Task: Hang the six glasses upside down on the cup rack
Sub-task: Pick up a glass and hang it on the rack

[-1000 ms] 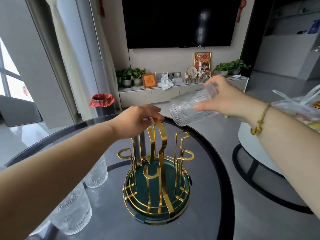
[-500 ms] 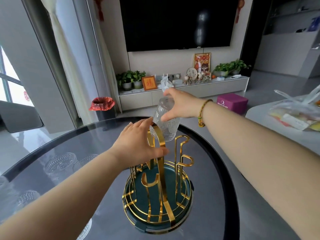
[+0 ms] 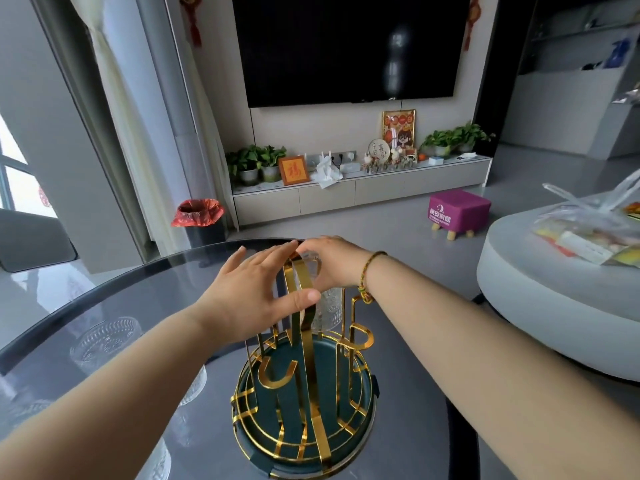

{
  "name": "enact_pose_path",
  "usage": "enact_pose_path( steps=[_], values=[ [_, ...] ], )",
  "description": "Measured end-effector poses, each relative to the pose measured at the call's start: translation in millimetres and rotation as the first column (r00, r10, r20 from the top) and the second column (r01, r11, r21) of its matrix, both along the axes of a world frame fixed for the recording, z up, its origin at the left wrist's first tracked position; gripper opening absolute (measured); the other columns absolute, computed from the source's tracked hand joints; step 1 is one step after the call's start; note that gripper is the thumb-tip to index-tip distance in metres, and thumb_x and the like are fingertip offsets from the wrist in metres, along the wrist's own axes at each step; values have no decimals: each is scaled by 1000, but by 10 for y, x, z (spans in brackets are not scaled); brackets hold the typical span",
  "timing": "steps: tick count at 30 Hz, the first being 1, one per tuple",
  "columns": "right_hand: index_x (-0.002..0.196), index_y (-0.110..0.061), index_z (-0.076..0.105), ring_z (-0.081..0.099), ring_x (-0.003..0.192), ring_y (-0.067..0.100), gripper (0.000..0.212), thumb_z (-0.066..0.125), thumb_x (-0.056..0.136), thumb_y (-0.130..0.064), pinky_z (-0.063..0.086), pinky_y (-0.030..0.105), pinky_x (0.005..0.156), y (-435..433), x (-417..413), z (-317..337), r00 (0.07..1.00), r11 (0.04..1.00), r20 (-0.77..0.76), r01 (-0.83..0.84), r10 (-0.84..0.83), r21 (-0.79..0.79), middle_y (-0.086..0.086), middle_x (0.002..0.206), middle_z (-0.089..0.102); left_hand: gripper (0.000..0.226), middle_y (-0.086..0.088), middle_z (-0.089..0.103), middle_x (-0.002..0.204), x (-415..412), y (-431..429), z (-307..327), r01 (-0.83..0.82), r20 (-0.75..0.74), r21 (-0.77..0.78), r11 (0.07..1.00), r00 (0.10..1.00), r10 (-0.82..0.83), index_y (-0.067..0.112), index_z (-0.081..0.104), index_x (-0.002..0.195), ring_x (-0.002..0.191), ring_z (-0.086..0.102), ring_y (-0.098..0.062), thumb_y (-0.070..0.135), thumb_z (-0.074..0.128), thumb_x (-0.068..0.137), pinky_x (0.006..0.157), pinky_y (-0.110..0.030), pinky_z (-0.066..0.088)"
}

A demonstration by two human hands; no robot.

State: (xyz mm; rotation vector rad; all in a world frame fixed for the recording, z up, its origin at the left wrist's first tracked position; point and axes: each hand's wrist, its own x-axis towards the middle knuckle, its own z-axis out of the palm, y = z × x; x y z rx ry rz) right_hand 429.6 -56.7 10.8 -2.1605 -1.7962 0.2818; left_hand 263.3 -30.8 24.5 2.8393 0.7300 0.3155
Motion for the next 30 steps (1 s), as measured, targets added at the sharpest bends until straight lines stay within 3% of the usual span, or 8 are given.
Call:
enact_pose_path(
  steps=[5,8,11,15,18,21,24,30],
  values=[
    [130,-17,35,39,122,25,73,71,67,-24,40,42,100,12,19,-60,1000,1000,-13,-14,14,13,8,136,42,129,0,22,152,33,14,-28,-10,-14,30,999,1000,11,31,2,140,140,12,-16,95,-9,28,114,-37,-8],
    [132,-16,32,39,122,26,74,69,69,-25,40,41,100,32,11,-73,1000,1000,0,-28,28,0,9,137,41,105,-2,19,153,41,8,-41,-23,-2,11,1000,1000,23,29,1,140,141,10,-17,85,8,52,114,-38,-7],
    [135,-15,25,33,127,27,80,69,69,-26,36,42,103,45,12,-87,999,999,1,-32,32,-42,10,142,34,100,-1,17,154,63,7,-35,-32,-7,2,999,999,33,27,3,140,141,9,-16,74,20,53,115,-38,-6],
    [138,-24,16,8,138,27,85,68,70,-29,19,48,112,-58,18,-42,998,1000,-51,22,-22,2,7,152,9,118,-1,13,154,38,15,-50,-12,2,-36,999,1000,12,28,-3,140,141,6,-17,92,-1,41,115,-40,-4],
    [136,-21,21,15,137,24,79,67,72,-28,21,40,108,-256,18,40,983,983,-141,133,-114,128,7,151,15,117,-2,13,154,-63,-81,-138,-3,123,-92,996,992,14,28,-2,140,141,9,-20,93,-2,43,115,-41,0],
    [129,-16,36,34,126,23,57,61,78,-20,31,30,96,-506,-63,154,964,911,-191,241,-185,334,9,140,37,79,-3,25,150,-257,-222,-212,-13,370,-167,986,926,75,23,16,139,137,21,-21,64,34,75,114,-42,13],
    [112,-13,48,45,103,14,32,55,80,-9,34,23,83,-715,-329,331,961,791,-230,257,-151,556,8,120,52,52,-2,42,139,-678,-342,-370,-86,450,-110,990,884,127,21,40,129,127,35,-18,36,58,82,109,-37,23],
    [84,-21,52,53,71,4,20,54,78,-3,44,11,62,-1064,-1397,380,930,742,-322,87,179,665,-10,79,56,35,-6,70,103,-1815,-683,-1156,-282,418,-50,958,865,276,14,67,93,105,60,-23,40,52,74,96,-36,42]
  ],
)
